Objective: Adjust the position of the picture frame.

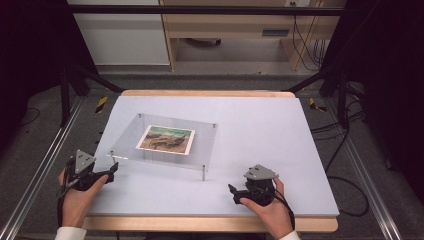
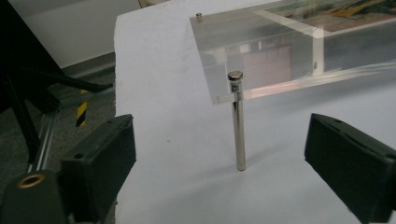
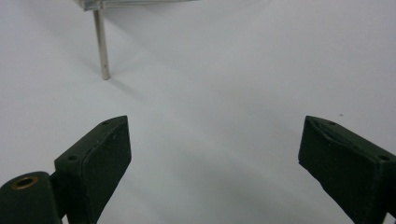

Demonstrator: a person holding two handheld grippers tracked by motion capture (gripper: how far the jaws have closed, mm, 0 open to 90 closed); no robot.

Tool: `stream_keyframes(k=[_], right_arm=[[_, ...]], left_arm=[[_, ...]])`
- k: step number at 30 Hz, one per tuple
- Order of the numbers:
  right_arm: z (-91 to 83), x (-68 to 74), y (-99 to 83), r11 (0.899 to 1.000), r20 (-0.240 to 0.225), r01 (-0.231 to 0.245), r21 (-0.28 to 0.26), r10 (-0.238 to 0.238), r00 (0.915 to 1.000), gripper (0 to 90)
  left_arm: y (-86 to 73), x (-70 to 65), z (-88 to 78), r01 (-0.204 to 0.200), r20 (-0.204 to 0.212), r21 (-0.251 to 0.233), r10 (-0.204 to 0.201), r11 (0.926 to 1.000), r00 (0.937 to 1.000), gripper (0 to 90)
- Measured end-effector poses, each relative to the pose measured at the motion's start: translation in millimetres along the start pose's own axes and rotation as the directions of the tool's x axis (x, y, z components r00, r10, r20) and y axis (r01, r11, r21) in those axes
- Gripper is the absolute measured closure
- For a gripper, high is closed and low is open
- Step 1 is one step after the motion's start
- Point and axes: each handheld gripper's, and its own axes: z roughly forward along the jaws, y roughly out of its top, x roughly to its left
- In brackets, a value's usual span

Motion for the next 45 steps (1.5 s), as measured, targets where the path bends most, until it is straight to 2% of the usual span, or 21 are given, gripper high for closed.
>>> stream_keyframes(k=[2,5,9,17,19,21,22,24,29,32,34,36,38,45], right_arm=[[-0.8,-2.2,0.1,1.000,0.009,-0.007,-0.011,0.007,0.9999,9.7],[0.6,-2.4,2.1,1.000,-0.005,-0.009,-0.010,0.009,0.9999,9.2],[0.4,2.9,2.9,1.000,0.008,-0.007,0.001,0.007,0.9999,14.4],[4.8,10.4,1.1,0.999,0.018,0.028,-0.018,-0.028,0.9994,16.5],[9.2,15.0,2.0,0.999,0.002,0.030,-0.027,-0.030,0.9995,19.9],[13.2,20.7,4.2,0.998,-0.023,0.025,-0.051,-0.026,0.9994,23.7],[17.4,27.5,7.8,0.997,-0.057,0.010,-0.075,-0.015,0.9983,29.3],[21.2,34.1,12.6,0.996,-0.090,0.005,-0.091,-0.014,0.9958,32.3],[30.2,47.7,24.7,0.994,-0.115,-0.004,-0.110,-0.009,0.9934,36.3],[35.6,50.7,27.7,0.993,-0.161,-0.016,-0.113,-0.002,0.9870,36.7],[39.0,52.9,29.1,0.994,-0.181,-0.032,-0.108,0.011,0.9835,44.0],[43.1,54.3,29.7,0.995,-0.169,-0.030,-0.096,0.014,0.9856,48.1],[48.4,55.7,30.6,0.995,-0.173,-0.056,-0.087,0.040,0.9841,51.6],[62.0,60.3,35.5,0.994,-0.183,-0.071,-0.083,0.055,0.9815,62.0]], left_arm=[[0.6,-0.6,-0.3,0.004,0.005,-0.004,-0.004,1.0000,1.0000,7.2],[2.6,-3.9,-0.2,-0.028,0.025,-0.015,0.029,0.9995,0.9993,5.7],[1.4,-6.0,2.3,-0.073,0.023,0.015,0.072,0.9972,0.9971,5.4],[-0.9,-4.4,3.3,-0.079,0.020,0.021,0.079,0.9967,0.9967,5.5],[-1.3,-5.0,4.5,-0.066,0.039,0.018,0.065,0.9977,0.9971,5.2],[-1.6,-5.1,5.4,-0.034,0.060,0.016,0.033,0.9993,0.9977,5.0],[-1.4,-5.6,4.7,-0.018,0.075,0.037,0.015,0.9992,0.9970,4.9],[-1.8,-5.0,4.4,-0.004,0.103,0.050,-0.001,0.9987,0.9947,7.3],[-2.0,-2.3,4.4,0.031,0.116,0.027,-0.034,0.9992,0.9927,7.0],[-1.4,-1.1,5.9,0.046,0.122,0.021,-0.048,0.9987,0.9914,8.3],[-1.5,-1.1,7.4,0.055,0.122,0.021,-0.057,0.9983,0.9909,10.8],[-1.8,-1.1,7.9,0.048,0.122,0.025,-0.051,0.9985,0.9912,14.2],[-1.9,-1.4,8.1,0.047,0.120,0.026,-0.049,0.9986,0.9916,16.3],[-3.6,2.7,7.8,0.069,0.112,0.026,-0.071,0.9973,0.9911,22.9]])
